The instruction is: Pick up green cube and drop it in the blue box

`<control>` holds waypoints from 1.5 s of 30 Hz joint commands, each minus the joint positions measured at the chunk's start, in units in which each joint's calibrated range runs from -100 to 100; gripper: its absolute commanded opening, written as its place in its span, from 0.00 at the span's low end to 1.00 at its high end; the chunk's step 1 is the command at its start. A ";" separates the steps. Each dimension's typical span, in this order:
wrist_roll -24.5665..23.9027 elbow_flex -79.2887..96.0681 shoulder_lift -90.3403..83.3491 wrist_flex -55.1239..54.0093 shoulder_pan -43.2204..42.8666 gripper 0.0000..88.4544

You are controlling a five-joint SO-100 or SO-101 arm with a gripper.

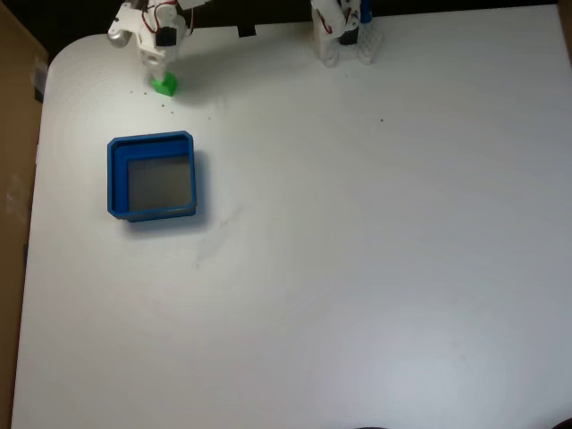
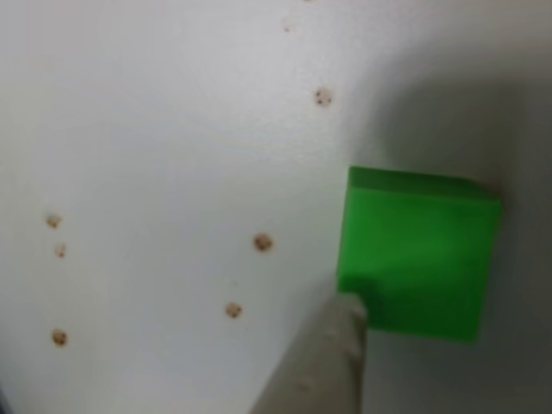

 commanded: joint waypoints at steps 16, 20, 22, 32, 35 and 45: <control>-0.68 -2.87 3.77 -7.03 0.17 0.23; -0.73 -2.69 4.94 -7.03 0.17 0.23; -0.73 -2.78 5.94 -7.03 0.17 0.23; -0.73 -2.60 6.19 -6.95 0.17 0.23; -0.73 -2.60 6.19 -6.87 0.17 0.21; -0.63 -2.51 5.86 -6.54 0.45 0.01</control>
